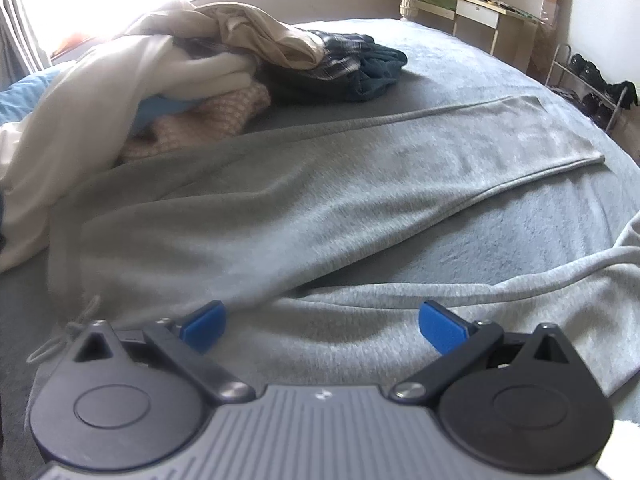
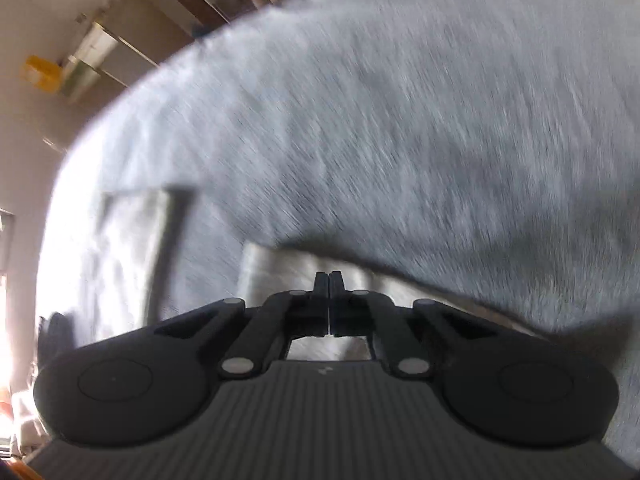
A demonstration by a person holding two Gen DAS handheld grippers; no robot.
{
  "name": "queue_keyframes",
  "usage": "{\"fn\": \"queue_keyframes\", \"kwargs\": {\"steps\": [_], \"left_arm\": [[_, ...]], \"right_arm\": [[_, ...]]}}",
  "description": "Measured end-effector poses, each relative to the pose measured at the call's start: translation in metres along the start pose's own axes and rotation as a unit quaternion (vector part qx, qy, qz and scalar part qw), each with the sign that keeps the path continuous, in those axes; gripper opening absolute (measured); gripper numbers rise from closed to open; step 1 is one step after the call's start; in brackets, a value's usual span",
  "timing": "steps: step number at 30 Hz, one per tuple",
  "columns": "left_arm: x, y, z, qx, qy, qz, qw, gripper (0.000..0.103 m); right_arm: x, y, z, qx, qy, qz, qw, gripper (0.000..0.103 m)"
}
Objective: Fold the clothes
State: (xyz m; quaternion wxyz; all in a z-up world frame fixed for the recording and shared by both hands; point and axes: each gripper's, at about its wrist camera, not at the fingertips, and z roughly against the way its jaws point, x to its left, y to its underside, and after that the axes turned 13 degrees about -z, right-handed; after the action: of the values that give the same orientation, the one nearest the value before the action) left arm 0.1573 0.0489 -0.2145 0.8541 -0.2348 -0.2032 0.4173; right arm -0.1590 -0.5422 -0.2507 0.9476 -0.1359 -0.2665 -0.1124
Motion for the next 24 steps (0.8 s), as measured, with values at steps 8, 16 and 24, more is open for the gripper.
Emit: {"fn": "queue_keyframes", "kwargs": {"steps": [8, 16, 24], "left_arm": [[-0.018, 0.009, -0.037, -0.006, -0.015, -0.083, 0.9964, 0.103], [-0.034, 0.021, -0.074, 0.060, -0.046, -0.133, 0.9883, 0.101], [-0.041, 0.025, -0.074, 0.062, -0.054, -0.140, 0.9868, 0.101]], "right_arm": [[0.023, -0.001, -0.009, 0.021, 0.063, 0.019, 0.998, 0.006], [0.011, 0.007, -0.033, 0.035, 0.124, 0.022, 0.991, 0.051], [-0.004, 0.006, -0.047, 0.067, 0.111, 0.005, 0.992, 0.046]]}}
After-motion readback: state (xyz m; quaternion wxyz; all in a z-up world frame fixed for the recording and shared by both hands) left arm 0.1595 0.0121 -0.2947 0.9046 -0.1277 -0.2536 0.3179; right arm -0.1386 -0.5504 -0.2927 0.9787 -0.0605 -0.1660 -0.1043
